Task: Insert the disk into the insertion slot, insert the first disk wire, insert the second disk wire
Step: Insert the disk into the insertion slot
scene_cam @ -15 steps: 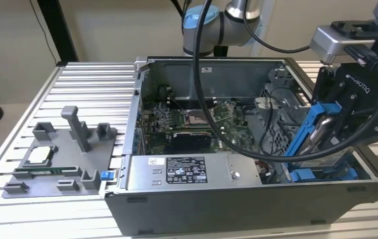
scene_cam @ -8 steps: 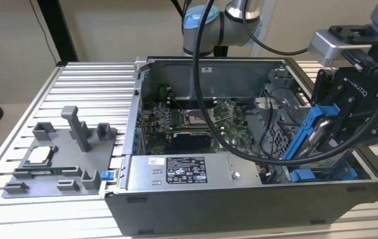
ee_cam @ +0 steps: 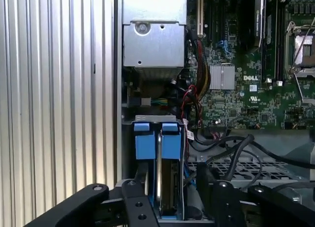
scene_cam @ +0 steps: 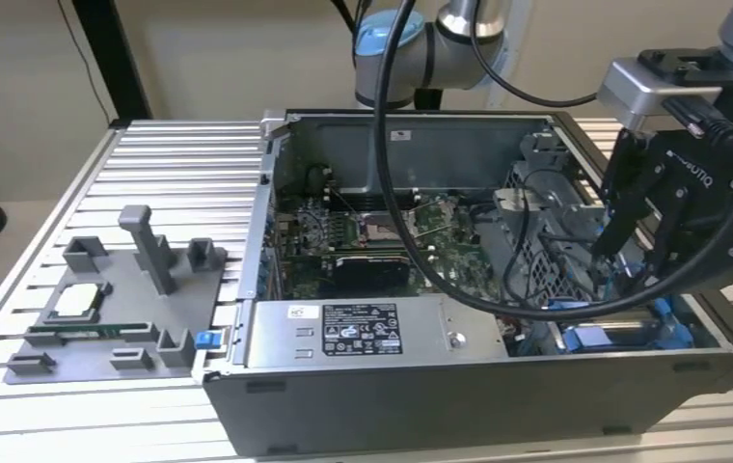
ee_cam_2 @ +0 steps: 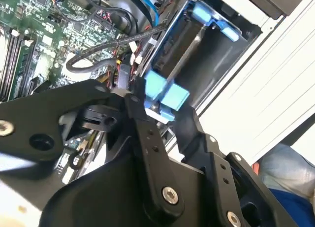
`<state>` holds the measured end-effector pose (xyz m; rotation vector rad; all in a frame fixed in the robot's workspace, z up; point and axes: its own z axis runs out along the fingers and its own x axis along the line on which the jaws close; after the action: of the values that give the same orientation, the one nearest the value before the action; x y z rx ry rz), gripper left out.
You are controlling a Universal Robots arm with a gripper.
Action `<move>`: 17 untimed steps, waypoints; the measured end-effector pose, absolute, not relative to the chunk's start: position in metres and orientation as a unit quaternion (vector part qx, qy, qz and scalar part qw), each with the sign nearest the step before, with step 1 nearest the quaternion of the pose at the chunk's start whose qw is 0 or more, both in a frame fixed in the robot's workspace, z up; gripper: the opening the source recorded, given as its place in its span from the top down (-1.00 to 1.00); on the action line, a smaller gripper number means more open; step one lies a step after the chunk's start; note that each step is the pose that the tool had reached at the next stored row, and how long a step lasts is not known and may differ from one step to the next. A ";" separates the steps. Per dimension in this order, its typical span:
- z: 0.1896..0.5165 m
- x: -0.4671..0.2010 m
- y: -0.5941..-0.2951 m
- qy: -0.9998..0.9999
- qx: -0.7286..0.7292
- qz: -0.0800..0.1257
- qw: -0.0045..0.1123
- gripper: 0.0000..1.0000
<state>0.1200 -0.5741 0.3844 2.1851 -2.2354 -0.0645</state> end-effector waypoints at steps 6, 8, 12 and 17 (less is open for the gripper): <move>0.384 0.120 -0.574 -0.715 0.699 -0.021 0.007 -1.00; 0.384 0.120 -0.574 -0.715 0.699 -0.021 0.007 -1.00; 0.394 0.120 -0.574 -0.715 0.699 -0.021 0.007 -1.00; 0.409 0.120 -0.574 -0.715 0.699 -0.022 0.006 -1.00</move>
<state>0.1200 -0.5742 0.4095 2.1866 -2.2367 -0.0677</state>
